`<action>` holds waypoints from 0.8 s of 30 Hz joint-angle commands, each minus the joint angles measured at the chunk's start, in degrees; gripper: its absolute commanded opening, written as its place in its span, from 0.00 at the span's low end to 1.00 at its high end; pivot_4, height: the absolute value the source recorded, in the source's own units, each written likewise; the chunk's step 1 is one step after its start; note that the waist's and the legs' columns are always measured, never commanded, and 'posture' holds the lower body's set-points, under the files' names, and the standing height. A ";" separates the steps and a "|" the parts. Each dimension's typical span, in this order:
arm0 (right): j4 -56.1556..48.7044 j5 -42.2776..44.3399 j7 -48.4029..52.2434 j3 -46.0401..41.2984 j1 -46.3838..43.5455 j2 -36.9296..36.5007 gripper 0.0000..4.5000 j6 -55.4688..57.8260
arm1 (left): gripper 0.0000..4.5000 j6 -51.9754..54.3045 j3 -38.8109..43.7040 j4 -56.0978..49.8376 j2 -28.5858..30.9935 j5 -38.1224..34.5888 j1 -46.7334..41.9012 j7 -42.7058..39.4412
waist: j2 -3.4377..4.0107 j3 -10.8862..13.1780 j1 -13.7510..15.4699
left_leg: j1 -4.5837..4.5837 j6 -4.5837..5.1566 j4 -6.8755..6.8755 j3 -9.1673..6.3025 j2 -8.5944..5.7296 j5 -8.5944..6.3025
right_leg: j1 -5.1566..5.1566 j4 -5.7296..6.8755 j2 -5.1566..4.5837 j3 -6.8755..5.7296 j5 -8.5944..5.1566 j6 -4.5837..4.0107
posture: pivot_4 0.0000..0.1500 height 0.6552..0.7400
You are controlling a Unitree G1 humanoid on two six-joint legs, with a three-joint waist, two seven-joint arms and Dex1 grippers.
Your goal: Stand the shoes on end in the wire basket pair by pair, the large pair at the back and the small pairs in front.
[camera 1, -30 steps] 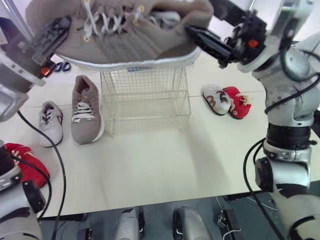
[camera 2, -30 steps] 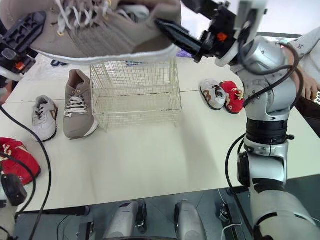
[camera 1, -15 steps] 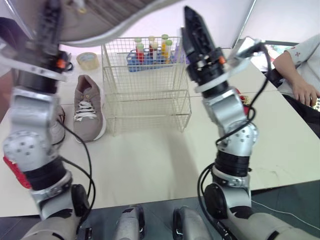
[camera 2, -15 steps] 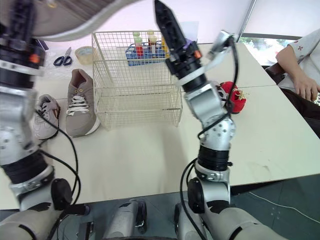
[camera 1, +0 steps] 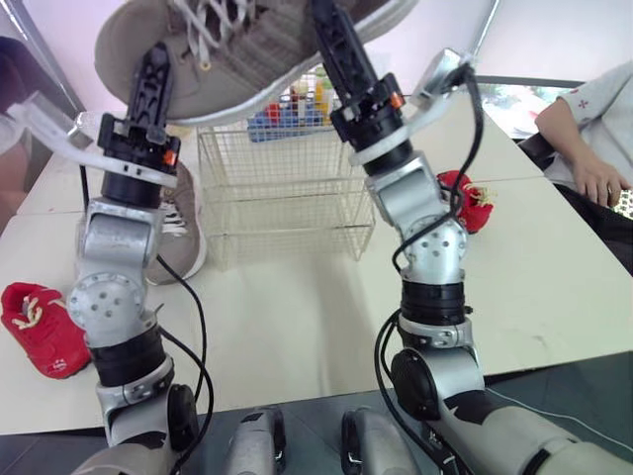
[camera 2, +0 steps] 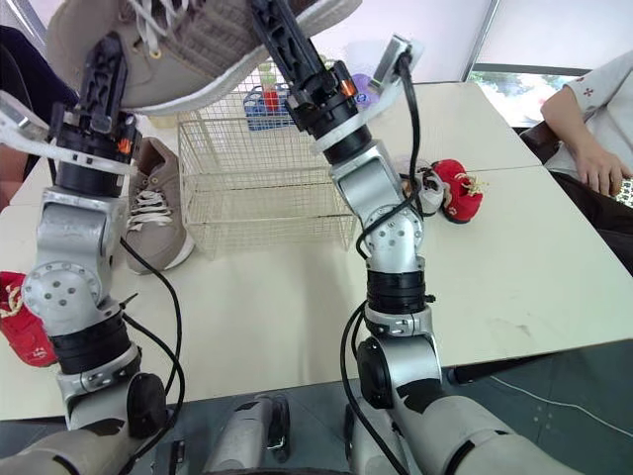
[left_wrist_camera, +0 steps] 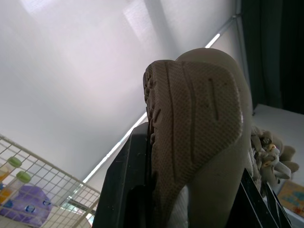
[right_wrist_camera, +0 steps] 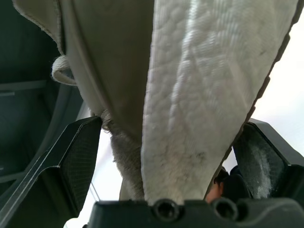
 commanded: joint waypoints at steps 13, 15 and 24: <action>-0.43 -2.03 3.14 -1.63 -4.89 -1.74 0.40 -2.64 | 0.14 0.22 -2.28 -2.69 -0.23 2.26 2.41 -0.14 | 0.00 0.00 0.20 | -0.09 0.03 -0.06 -0.01 0.02 -0.02 | 0.04 -0.35 0.00 -0.03 0.10 -0.03 | 1.00 1.00; 2.71 -2.89 5.77 -3.21 -8.15 -5.61 0.40 -3.63 | 0.36 1.12 -2.86 -3.27 1.37 3.77 2.92 -0.07 | 0.02 0.01 0.17 | -0.12 0.04 -0.07 -0.01 0.02 -0.03 | 0.04 -0.37 0.01 -0.04 0.09 -0.03 | 1.00 1.00; 34.29 -13.77 29.81 -6.02 -29.10 -26.03 0.40 -13.94 | 0.76 8.72 -3.84 -14.89 15.56 7.92 11.17 1.67 | 0.04 0.04 0.03 | -0.16 0.14 -0.26 0.09 0.01 -0.12 | -0.03 -0.62 -0.02 -0.01 0.10 -0.04 | 1.00 1.00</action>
